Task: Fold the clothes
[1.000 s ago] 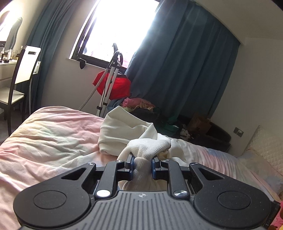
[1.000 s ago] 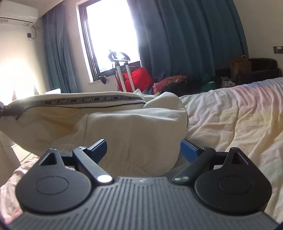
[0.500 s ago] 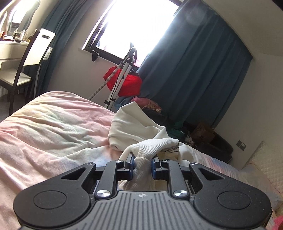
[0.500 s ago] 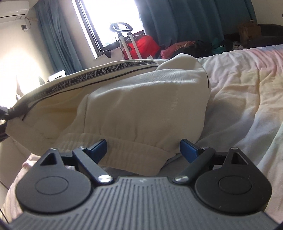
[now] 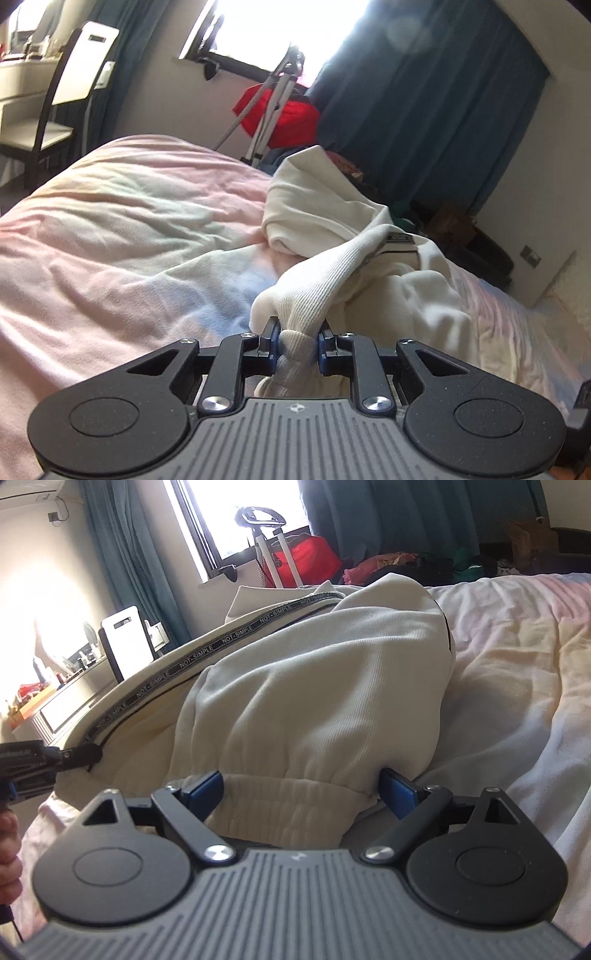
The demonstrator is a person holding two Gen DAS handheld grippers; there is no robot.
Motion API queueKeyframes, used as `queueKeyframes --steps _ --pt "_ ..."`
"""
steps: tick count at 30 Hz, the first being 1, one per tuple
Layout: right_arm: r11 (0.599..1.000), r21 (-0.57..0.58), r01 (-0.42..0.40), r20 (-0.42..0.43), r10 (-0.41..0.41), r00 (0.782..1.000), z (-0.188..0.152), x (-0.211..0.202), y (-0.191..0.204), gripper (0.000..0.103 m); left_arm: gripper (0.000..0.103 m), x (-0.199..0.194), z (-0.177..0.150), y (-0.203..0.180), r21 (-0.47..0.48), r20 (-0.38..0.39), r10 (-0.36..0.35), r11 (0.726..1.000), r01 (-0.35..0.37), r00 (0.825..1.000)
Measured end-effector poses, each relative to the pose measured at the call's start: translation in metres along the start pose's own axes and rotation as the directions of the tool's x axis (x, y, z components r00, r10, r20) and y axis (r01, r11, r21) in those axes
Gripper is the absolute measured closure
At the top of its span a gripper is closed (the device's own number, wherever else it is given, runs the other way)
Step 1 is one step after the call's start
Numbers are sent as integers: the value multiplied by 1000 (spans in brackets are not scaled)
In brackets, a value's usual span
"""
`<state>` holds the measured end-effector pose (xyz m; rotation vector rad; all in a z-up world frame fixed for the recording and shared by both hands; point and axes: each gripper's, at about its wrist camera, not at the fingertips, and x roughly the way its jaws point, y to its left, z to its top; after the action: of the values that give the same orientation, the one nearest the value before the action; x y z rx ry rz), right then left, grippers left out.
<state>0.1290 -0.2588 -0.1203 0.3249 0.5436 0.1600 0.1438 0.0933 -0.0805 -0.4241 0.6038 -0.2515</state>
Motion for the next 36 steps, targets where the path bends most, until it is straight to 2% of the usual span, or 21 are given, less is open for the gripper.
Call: queueKeyframes --steps 5,8,13,16,18,22,26,33,36 --pt "994 -67 -92 8 92 996 1 -9 14 9 82 9 -3 6 2 -23 30 1000 -29 999" --pt "992 -72 -107 5 107 994 0 -14 18 9 82 8 -2 5 3 -13 31 1000 -31 999" --pt "995 -42 -93 65 95 993 7 -26 12 10 82 6 -1 3 4 4 32 999 -32 999" --pt "991 -82 -107 76 114 991 8 -27 17 10 82 2 1 2 -6 15 10 1000 -10 1000" --pt "981 -183 -66 40 75 996 3 -18 31 10 82 -1 2 -3 5 20 -11 1000 11 1000" --pt "929 -361 -78 -25 74 997 -7 -9 50 10 82 -7 5 -10 21 44 -37 999 36 998" --pt "926 -375 -42 -19 37 999 -8 -7 48 10 82 -15 10 -7 -5 75 -65 998 66 995" --pt "920 -393 11 -11 -17 1000 -8 -5 47 10 82 -39 21 -13 -28 165 -149 987 155 975" --pt "916 -400 34 -8 -40 999 -8 -5 47 12 83 -42 22 -16 -26 178 -153 987 160 972"
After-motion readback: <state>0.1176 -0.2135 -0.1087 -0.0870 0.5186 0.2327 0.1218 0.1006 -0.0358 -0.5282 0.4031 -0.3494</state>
